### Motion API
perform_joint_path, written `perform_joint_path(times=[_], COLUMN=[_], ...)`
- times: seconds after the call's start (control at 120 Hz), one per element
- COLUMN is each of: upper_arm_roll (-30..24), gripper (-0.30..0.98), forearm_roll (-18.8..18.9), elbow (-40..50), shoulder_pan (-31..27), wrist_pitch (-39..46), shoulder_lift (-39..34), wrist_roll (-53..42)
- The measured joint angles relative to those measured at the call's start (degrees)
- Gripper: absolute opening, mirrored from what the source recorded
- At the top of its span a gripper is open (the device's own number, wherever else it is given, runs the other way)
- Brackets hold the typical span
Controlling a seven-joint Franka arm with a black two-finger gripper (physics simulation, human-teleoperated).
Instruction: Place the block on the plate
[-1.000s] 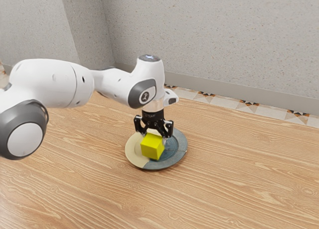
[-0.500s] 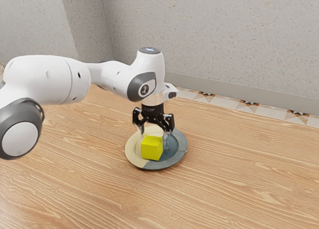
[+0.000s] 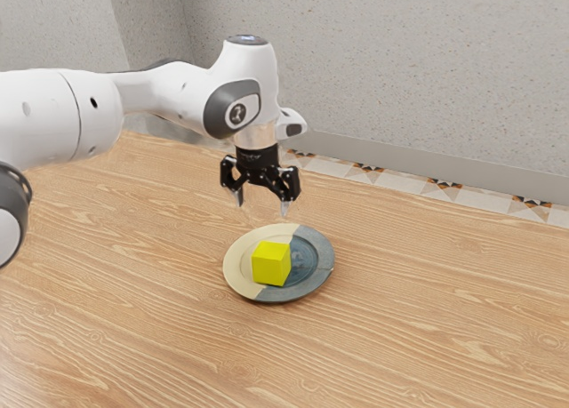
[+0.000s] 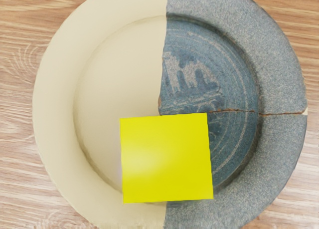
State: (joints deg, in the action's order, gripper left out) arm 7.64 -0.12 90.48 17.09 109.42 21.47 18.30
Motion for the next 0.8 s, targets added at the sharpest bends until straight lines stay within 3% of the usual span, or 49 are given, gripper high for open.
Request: perform_joint_path(times=[0.4,0.567,0.8], upper_arm_roll=[0.99,3.76,4.48], gripper=[0.69,0.69,0.69], forearm_roll=[1.43,2.34,4.15], elbow=[0.41,0.31,-6.66], shoulder_pan=[-9.38,-11.62,-13.33], wrist_pitch=[-7.61,-9.63,-15.57], shoulder_lift=[-9.70,-11.73,-12.84], wrist_roll=[-10.19,-15.20,-19.37])
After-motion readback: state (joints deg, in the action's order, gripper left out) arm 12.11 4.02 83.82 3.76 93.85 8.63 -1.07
